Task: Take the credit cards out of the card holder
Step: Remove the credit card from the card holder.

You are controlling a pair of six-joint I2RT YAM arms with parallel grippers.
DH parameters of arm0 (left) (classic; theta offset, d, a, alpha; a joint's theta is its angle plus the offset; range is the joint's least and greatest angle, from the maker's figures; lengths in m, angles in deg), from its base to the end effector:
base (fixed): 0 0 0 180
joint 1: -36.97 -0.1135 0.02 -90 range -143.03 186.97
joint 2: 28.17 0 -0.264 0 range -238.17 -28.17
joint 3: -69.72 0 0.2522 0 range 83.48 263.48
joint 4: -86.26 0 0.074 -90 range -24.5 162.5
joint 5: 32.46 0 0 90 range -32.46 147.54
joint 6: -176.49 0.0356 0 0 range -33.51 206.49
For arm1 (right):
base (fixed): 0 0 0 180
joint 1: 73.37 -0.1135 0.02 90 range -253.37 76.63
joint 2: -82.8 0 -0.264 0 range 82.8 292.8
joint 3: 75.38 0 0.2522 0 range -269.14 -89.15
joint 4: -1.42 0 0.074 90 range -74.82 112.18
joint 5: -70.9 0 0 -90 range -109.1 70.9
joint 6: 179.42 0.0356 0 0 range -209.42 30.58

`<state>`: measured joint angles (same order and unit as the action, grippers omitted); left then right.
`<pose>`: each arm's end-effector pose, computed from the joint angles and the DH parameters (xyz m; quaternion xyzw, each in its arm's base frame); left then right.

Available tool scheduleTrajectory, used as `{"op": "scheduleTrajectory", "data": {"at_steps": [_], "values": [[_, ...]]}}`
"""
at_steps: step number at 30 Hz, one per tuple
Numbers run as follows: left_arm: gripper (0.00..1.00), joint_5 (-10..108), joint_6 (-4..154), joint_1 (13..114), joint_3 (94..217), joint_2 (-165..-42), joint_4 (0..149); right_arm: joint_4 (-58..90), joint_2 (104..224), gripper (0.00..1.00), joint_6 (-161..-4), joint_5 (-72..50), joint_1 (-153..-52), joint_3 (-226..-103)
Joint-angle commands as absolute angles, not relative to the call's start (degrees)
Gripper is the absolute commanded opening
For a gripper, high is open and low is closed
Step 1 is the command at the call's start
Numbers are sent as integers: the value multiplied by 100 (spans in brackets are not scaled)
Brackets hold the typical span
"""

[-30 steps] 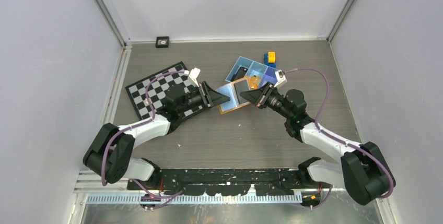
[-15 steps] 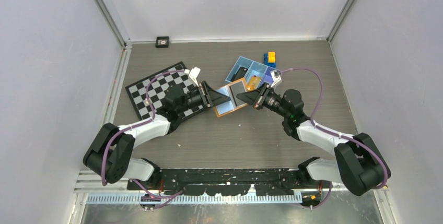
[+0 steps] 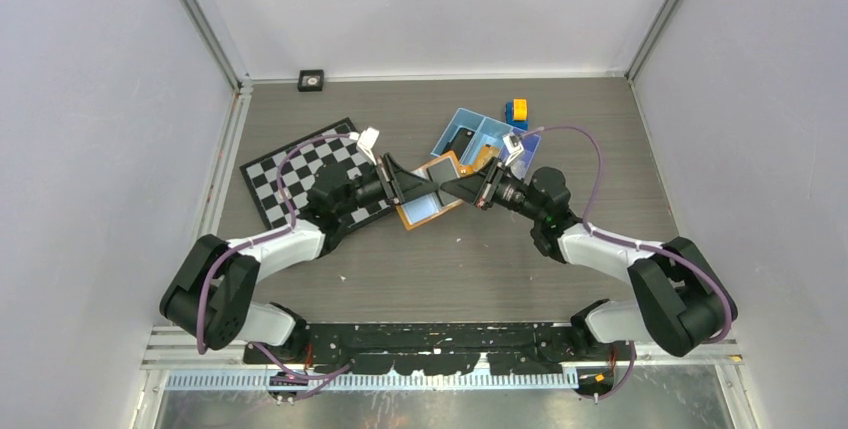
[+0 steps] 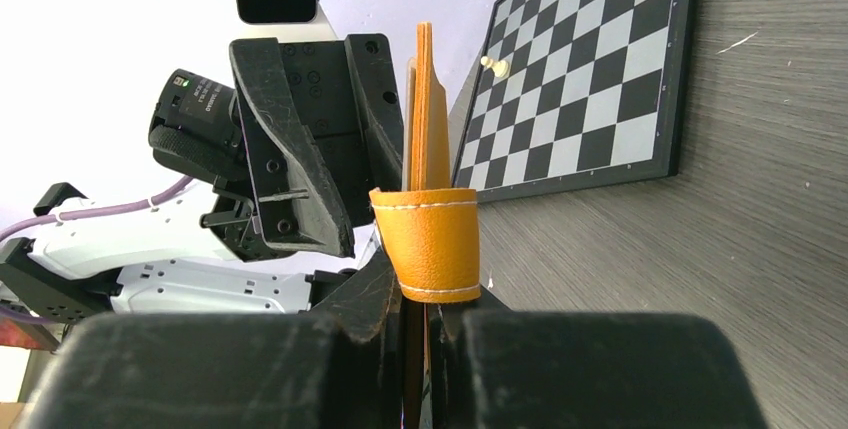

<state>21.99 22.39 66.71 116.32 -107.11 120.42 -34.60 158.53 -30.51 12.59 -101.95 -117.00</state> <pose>0.2375 -0.1595 0.2410 0.0138 0.6978 -0.6446 0.3120 0.2264 0.1446 0.2314 -0.0145 0.6969 0.6153 0.3683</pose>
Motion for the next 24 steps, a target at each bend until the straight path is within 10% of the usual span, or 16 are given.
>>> {"op": "scheduleTrajectory", "data": {"at_steps": [1,13,17,24], "values": [[35,2092,2097,6727,11539,-10619,12937,-3808,15963,1,-3092,1595,-10403,-12011],[11,2064,1827,6647,11343,-10569,13809,-4677,16482,2,-2698,2003,-10501,-12095],[0,2273,2124,6535,11324,-10358,12963,-4408,16184,27,-2914,1720,-10493,-11950],[0,2291,2318,6510,11477,-10305,12297,-4307,15654,32,-2738,1351,-10096,-11628]]}}
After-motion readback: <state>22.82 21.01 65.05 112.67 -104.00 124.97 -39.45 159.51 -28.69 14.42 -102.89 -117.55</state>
